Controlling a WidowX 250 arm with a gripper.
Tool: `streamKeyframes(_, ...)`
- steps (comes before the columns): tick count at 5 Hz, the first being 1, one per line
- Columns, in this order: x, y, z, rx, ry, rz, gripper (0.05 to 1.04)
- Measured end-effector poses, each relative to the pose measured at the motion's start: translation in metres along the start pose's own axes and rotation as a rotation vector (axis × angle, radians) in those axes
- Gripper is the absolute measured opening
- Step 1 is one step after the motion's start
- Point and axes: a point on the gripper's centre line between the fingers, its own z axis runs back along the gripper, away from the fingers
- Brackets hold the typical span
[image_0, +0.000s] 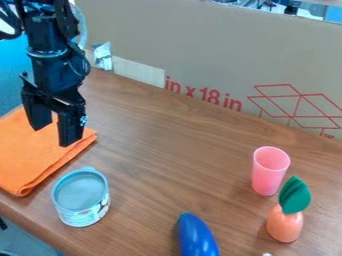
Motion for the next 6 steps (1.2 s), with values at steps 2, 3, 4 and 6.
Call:
streamKeyframes(2, -0.024, -0.024, -0.006, -0.084, -0.071, -0.140, 1.001)
streamKeyframes(3, -0.046, -0.041, -0.011, -0.107, -0.081, -0.158, 1.001)
streamKeyframes(4, -0.056, -0.051, -0.020, -0.103, -0.010, -0.182, 1.001)
streamKeyframes(6, -0.071, -0.058, -0.053, -0.120, 0.129, -0.169, 1.001)
